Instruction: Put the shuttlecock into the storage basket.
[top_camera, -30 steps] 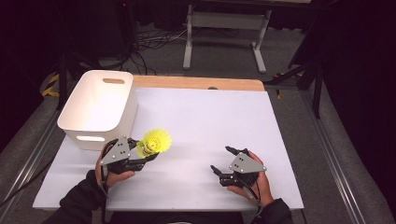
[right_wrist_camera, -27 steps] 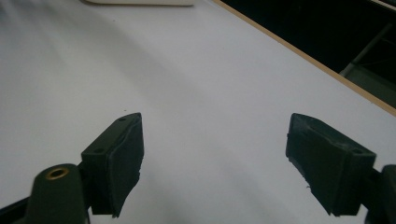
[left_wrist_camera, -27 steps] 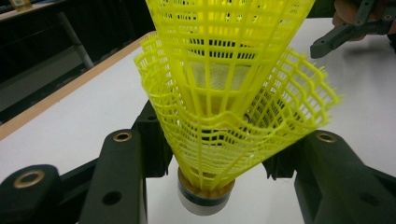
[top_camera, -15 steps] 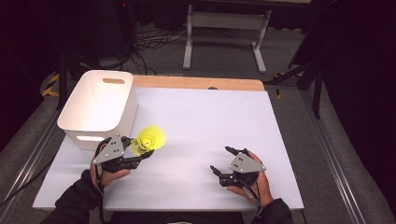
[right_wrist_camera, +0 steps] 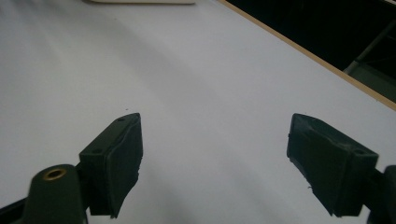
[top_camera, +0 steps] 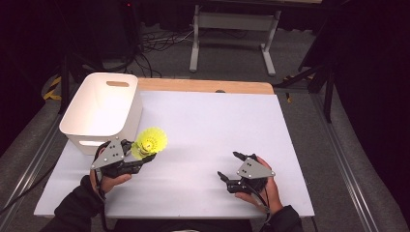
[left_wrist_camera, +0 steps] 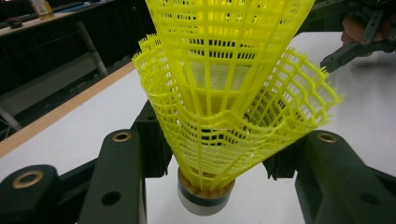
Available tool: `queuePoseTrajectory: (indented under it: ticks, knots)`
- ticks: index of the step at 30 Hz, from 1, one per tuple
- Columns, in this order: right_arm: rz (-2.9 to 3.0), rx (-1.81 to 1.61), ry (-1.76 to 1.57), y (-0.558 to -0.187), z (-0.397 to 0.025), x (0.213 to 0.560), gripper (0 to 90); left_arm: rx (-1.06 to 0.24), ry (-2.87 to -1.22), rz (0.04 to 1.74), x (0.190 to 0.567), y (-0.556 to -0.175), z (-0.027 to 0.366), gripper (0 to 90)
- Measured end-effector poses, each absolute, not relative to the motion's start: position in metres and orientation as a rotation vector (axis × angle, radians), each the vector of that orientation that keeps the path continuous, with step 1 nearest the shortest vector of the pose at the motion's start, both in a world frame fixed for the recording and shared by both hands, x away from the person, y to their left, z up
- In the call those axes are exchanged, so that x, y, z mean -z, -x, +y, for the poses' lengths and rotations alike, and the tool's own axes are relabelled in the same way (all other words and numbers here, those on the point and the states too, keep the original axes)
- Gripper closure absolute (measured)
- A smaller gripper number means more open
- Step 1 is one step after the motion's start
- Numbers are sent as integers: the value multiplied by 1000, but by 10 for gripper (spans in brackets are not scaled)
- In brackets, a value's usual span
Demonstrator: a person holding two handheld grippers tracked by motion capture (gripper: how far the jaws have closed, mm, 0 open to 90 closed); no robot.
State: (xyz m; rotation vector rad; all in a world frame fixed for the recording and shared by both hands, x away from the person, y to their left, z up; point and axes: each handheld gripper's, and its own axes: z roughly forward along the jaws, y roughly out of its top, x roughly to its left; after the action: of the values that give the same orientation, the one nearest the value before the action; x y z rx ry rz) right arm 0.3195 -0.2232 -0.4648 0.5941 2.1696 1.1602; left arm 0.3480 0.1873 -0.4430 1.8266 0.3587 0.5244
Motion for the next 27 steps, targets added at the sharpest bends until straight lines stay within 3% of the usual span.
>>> queuePoseTrajectory:
  ticks: [27]
  knots:
    - [2177, -1157, -596, -320, -223, 465, 190, -544, -1769, 384, 432, -347, 200, 509]
